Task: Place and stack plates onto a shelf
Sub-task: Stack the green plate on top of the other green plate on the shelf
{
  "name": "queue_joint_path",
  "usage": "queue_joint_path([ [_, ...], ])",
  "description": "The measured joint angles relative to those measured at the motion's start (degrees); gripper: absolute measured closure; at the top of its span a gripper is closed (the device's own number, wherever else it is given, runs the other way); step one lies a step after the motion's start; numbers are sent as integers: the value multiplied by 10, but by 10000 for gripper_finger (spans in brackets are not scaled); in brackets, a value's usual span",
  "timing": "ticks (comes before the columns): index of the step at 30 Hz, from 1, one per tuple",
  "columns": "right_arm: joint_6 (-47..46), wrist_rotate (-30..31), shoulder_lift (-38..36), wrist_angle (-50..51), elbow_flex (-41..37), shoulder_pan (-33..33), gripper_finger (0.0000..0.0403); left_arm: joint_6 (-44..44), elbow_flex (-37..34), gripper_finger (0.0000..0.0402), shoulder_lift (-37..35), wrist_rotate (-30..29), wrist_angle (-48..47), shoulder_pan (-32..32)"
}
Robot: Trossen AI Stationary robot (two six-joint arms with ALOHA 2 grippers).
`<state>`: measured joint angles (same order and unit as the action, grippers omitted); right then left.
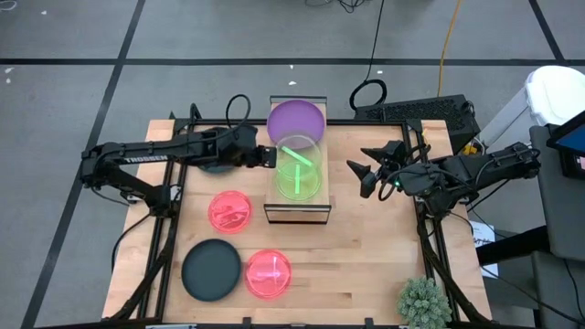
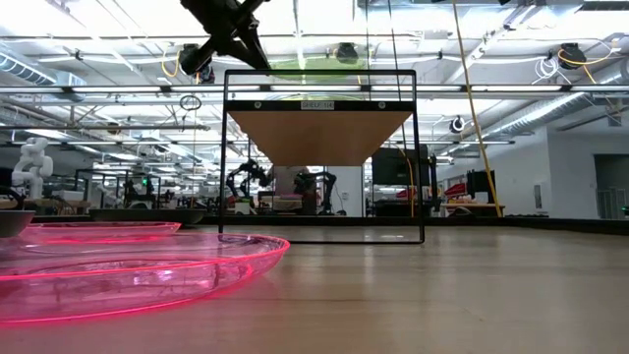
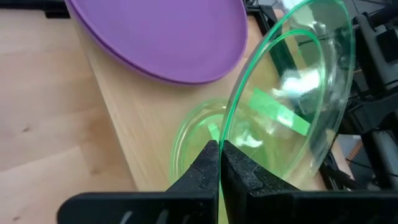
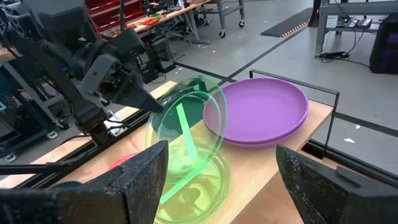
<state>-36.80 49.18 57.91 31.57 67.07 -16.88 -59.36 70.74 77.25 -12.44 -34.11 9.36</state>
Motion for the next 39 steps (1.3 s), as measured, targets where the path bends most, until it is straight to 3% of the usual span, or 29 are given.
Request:
queue_joint_path([
  [39, 1, 3, 0, 14, 0, 0, 126, -54, 1, 397, 43, 4, -24, -34],
])
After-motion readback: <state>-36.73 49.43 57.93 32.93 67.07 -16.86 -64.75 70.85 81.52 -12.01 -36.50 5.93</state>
